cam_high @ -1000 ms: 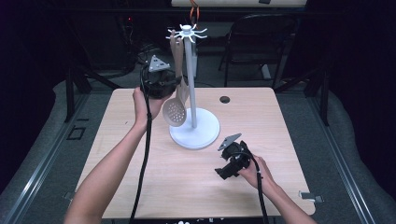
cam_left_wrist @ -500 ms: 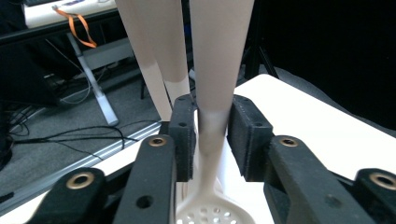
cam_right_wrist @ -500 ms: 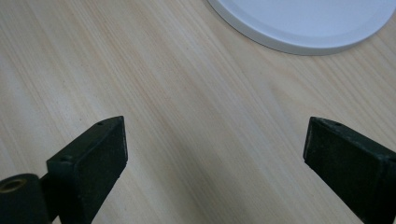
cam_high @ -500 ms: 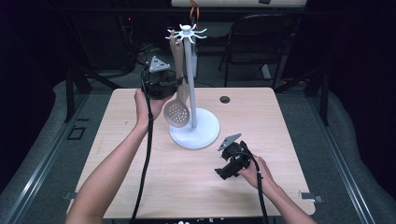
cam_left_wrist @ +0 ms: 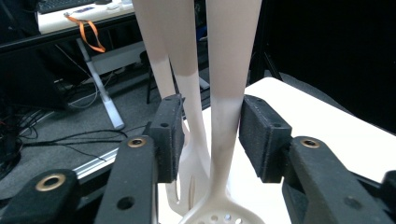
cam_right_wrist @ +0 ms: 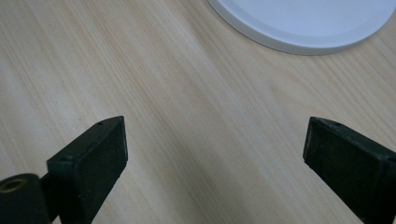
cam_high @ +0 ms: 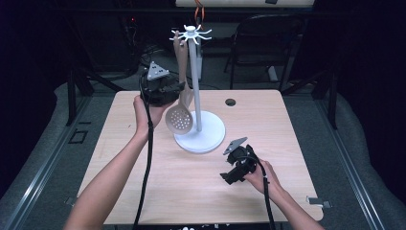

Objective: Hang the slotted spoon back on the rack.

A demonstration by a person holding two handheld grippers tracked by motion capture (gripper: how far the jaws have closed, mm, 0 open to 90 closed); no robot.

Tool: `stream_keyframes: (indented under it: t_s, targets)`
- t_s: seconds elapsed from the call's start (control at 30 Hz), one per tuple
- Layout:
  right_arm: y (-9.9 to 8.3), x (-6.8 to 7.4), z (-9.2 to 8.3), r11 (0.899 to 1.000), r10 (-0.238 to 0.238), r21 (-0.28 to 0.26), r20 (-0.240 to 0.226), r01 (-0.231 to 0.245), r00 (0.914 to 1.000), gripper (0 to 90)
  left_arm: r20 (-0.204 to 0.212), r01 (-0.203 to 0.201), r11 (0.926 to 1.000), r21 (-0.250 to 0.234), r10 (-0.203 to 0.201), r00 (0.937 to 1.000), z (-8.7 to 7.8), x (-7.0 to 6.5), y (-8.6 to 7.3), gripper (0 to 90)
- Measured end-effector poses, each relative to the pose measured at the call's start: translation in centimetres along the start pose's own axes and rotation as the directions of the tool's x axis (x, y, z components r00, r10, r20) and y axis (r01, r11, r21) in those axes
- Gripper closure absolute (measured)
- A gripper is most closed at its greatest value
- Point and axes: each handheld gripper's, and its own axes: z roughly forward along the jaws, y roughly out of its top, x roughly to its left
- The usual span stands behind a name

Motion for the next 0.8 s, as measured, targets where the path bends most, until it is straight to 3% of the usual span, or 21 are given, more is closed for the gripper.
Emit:
stream_keyframes:
  t_s: [0.17, 0.43, 0.8]
  targets:
    - [0.0, 0.0, -0.1, 1.0, -0.005, 0.004, 0.001, 0.005, 1.0, 5.8, -0.009, -0.006, 0.9996, 0.027, 0.006, 0.9999, -0.7, -0.1, -0.5, 39.8]
    - [0.0, 0.0, 0.0, 1.0, 0.002, -0.004, 0.0, -0.002, 1.0, 5.8, -0.012, -0.037, 0.9966, 0.074, 0.038, 0.9992, -2.6, 0.1, -1.7, 22.6]
    - [0.1, 0.1, 0.0, 1.0, -0.003, 0.004, 0.005, 0.003, 1.0, 5.8, -0.058, -0.035, 0.9929, 0.114, 0.042, 0.9975, -5.4, 1.1, -4.7, 15.4]
